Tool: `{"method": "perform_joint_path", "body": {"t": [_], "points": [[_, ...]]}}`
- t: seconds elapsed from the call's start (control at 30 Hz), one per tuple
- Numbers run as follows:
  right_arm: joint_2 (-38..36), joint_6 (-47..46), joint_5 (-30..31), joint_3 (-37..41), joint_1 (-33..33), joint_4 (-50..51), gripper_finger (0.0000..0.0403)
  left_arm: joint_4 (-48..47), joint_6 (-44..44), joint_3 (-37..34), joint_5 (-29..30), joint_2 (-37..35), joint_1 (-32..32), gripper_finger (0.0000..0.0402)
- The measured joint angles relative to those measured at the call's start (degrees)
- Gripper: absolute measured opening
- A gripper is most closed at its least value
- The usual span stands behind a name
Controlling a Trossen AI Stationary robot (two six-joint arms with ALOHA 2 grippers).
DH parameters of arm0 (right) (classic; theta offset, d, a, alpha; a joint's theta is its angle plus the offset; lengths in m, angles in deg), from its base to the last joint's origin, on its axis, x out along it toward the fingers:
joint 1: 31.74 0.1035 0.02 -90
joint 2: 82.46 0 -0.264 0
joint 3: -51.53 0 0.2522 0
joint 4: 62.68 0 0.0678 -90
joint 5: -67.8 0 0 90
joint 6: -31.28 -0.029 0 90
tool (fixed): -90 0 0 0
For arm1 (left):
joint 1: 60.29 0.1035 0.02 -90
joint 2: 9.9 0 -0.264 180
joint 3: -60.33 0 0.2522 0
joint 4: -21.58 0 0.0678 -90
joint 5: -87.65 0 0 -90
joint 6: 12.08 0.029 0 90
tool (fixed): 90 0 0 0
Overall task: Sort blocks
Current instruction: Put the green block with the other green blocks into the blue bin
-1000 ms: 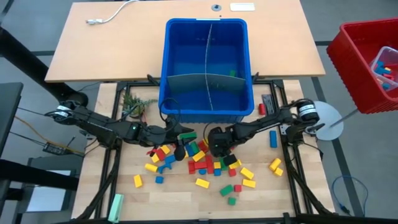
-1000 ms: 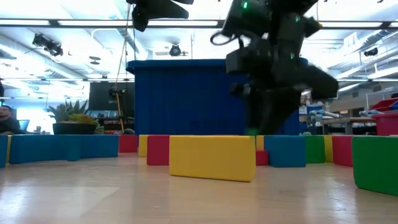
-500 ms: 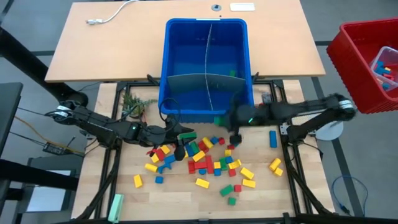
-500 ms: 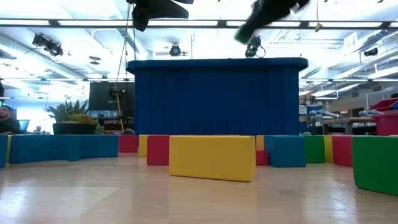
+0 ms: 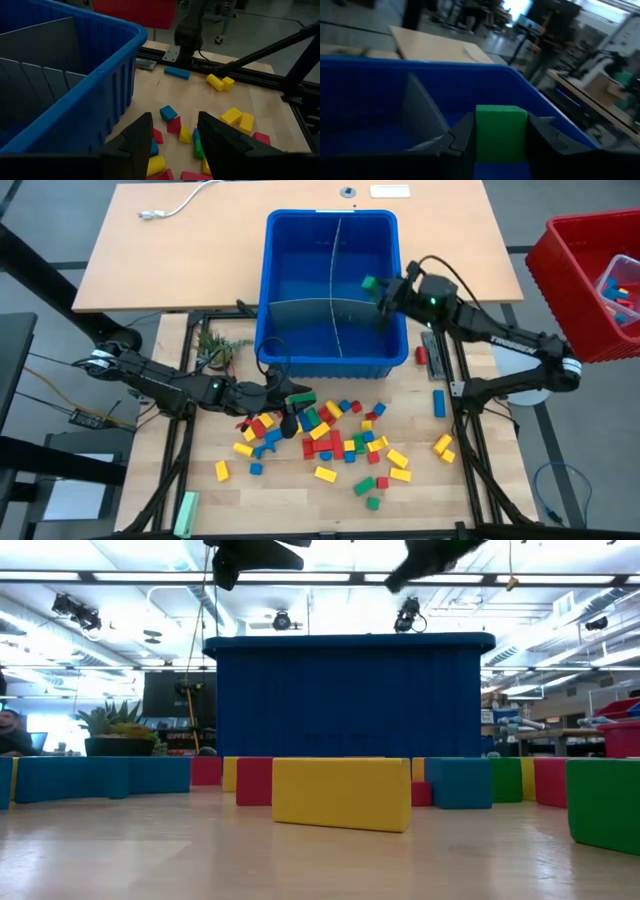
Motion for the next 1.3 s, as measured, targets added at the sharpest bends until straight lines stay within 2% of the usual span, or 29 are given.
{"method": "perform_joint_path", "body": {"t": [0.23,0.47,0.7,0.93,1.03,1.17,1.3], "points": [[6.37,0.11,-4.06,0.0,-9.67,-2.65,0.012,-0.02,0.17,0.0,0.17,0.14,0.06,0.0166],[13.14,-4.84,-3.58,0.02,-14.32,-2.9,0.0131,-0.18,0.14,0.0,0.17,0.14,0.06,0.0166],[14.24,-9.43,-3.08,0.02,-14.75,-2.82,0.0193,-0.21,0.09,0.0,0.17,0.14,0.06,0.0166],[11.2,-10.03,-4.11,0.04,-14.23,-0.78,0.0251,-0.21,0.07,0.0,0.17,0.14,0.06,0.0166],[7.74,-12.57,-8.95,0.04,-12.25,1.38,0.0258,-0.23,0.04,0.0,0.17,0.14,0.06,0.0166],[3.51,-17.93,-20.79,0.04,-8.12,5.7,0.0254,-0.23,0.04,-0.02,0.17,0.14,0.06,0.0166],[0.83,-18.76,-32.23,0.04,-2.41,11.43,0.0242,-0.21,0.04,-0.02,0.17,0.14,0.06,0.0166]]}}
